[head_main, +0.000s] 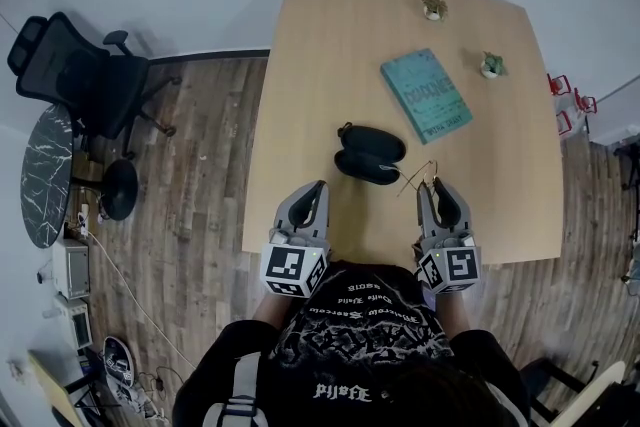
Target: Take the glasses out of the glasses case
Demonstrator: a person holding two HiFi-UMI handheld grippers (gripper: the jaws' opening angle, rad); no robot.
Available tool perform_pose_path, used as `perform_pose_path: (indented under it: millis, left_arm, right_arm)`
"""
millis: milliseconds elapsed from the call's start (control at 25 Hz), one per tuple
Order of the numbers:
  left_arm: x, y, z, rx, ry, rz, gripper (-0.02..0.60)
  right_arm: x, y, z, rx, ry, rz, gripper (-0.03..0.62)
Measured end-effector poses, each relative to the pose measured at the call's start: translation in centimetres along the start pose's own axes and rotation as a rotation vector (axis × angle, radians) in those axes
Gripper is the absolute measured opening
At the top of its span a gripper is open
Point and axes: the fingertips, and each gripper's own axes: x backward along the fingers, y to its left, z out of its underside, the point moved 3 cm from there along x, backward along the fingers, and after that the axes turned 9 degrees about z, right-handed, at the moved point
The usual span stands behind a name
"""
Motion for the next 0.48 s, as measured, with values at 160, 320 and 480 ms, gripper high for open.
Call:
perform_pose_path:
  millis: [160,320,480]
  left_arm:
    - [0.11,0.26,0.05,-0.007,0.006,-0.002,0.003]
    - [0.09,0.5,0.05,-0.005,0.006,-0.006,0.003]
    - [0.17,0.76,0.09,-0.008,0.009,-0.008,0.003]
  right_arm:
    - [-0.01,0.09,-0.11,0.003,-0.005,0.006,0.104]
    - [-0.08,0.23,-0.16,0.006,-0.005,0.003,0.104]
    - [-0.26,0.54,-0.18,0.014,-0.004,0.0,0.104]
